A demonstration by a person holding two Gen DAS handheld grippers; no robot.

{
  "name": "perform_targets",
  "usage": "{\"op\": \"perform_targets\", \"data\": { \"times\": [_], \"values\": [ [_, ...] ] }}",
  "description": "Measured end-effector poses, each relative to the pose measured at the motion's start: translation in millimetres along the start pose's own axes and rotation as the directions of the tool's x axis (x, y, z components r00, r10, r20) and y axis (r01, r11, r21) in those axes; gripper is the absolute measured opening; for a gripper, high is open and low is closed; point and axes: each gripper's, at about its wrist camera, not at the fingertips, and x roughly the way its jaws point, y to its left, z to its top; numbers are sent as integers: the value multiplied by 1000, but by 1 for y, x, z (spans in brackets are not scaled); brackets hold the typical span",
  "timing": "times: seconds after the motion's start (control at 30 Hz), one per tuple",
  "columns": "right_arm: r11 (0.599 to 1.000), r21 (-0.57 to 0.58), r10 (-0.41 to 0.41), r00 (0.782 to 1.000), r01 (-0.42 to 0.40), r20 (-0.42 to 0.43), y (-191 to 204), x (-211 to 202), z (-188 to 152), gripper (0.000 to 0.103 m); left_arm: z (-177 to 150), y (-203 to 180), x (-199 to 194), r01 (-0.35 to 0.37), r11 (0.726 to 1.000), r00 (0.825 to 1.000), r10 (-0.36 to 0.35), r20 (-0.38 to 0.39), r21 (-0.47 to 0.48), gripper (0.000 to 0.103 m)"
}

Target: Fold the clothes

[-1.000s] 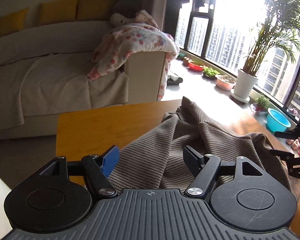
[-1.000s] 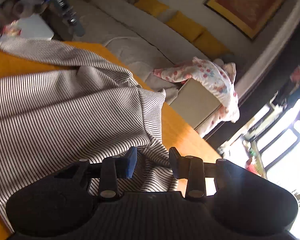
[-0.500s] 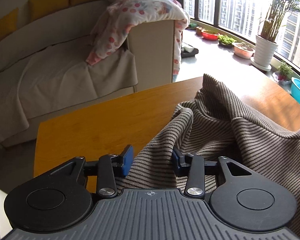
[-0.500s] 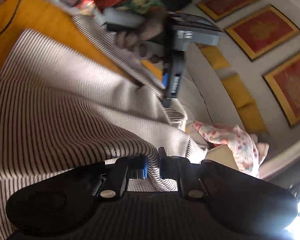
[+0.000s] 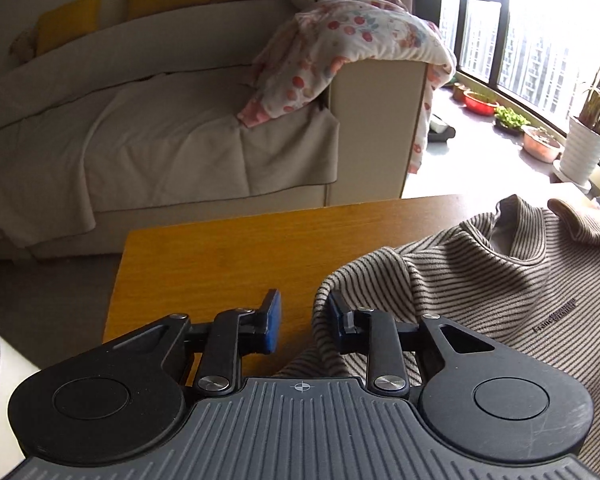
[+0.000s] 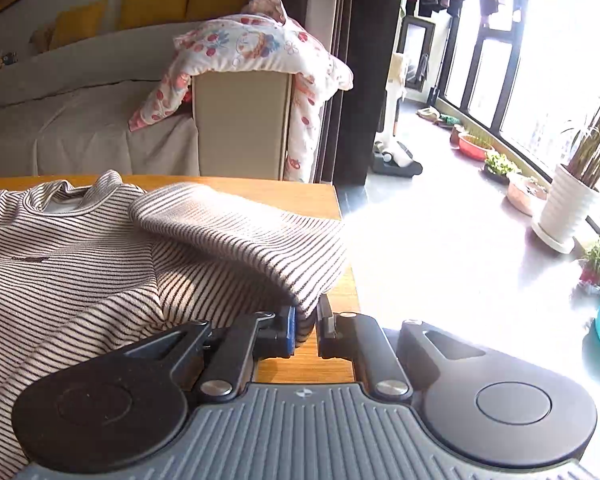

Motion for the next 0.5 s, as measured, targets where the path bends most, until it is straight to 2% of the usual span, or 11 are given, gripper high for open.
{"op": "perform_targets", "data": {
  "times": [0.13,0.2,0.27,0.33,0.37,0.43,0.47,0.5],
  "values": [
    [1000,-12,-28,1000,28,-13,-7,-12,-4,19,0,0,-19,47,999,999,-47,10,17,37],
    [998,-42,-38,998,40,41,1,-28,3,21,0,-1,-27,96,995,995,-97,17,39,45],
    [998,-42,58,995,-54,87,15,-37,25,23,-1,-3,-34,145,987,989,-147,22,66,54],
    [983,-28,184,978,-182,102,34,-36,49,33,0,-8,-27,131,986,991,-133,16,100,55],
    [966,-17,258,963,-258,81,50,-24,58,35,0,-10,-22,114,987,993,-116,11,113,54],
    [915,9,402,915,-403,42,81,0,76,36,0,-7,-10,109,989,994,-108,-15,100,51],
    [890,29,454,891,-454,19,96,15,84,37,-1,-5,-6,115,989,993,-113,-29,91,50],
    [877,54,479,878,-478,-9,113,35,91,41,-2,-4,-5,127,988,992,-125,-34,90,47]
  ]
}}
